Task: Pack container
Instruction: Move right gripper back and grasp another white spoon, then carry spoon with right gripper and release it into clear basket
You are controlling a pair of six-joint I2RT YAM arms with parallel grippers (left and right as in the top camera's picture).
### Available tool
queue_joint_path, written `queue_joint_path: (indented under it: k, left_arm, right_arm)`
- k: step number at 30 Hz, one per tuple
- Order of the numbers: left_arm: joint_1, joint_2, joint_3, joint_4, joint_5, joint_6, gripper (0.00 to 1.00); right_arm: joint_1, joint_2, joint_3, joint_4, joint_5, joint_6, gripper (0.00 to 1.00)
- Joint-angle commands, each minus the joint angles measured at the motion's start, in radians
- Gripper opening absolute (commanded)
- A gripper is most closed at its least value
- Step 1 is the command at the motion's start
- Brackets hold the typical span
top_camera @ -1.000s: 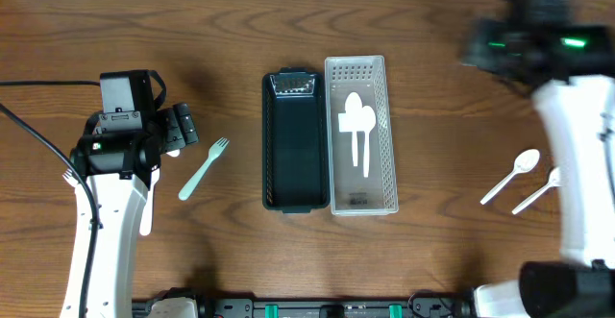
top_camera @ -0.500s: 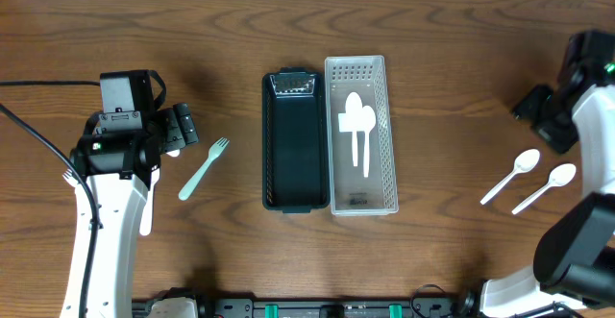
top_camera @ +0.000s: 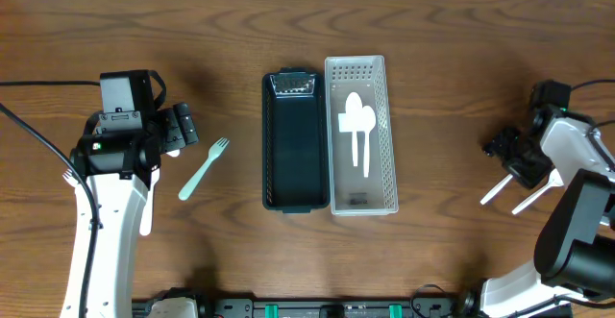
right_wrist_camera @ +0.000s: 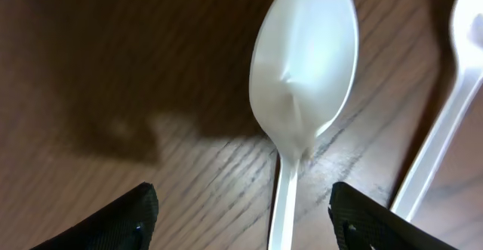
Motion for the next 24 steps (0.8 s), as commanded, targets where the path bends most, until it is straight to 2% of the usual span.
queue_joint_path:
  k: [1,6,9,10,13,16,22,24]
  left_arm:
    - [0.005,0.003,0.024,-0.003,-0.001,-0.002,0.98]
    - [0.005,0.003,0.024,-0.003,-0.001,-0.002,0.98]
    - [0.005,0.003,0.024,-0.003,-0.001,-0.002,0.98]
    - [0.005,0.003,0.024,-0.003,-0.001,-0.001,0.98]
    - [0.005,0.003,0.024,-0.003,-0.001,-0.002,0.98]
    - [0.005,0.003,0.024,-0.003,-0.001,-0.002,0.98]
    - [0.005,0.003,0.024,-0.003,-0.001,-0.002,0.98]
    - [0.005,0.003,0.024,-0.003,-0.001,-0.002,0.98]
  right_arm:
    - [-0.003,0.003,-0.046,0.036,-0.001,-0.004,0.77]
    - [-0.003,0.003,-0.101,0.101,-0.02,-0.011,0.77]
    - [-0.003,0.003,-0.115,0.117,-0.02,-0.011,0.73]
    - [-0.003,0.003,-0.117,0.118,-0.02,-0.011,0.7]
    - [-0.003,0.003,-0.12,0.119,-0.02,-0.011,0.43]
    - [-0.003,0.003,-0.12,0.122,-0.02,-0.011,0.25]
    - [0.0,0.003,-0.12,0.132,-0.021,-0.011,0.01]
    - [0.009,0.002,-0.114,0.134,-0.029,-0.011,0.01]
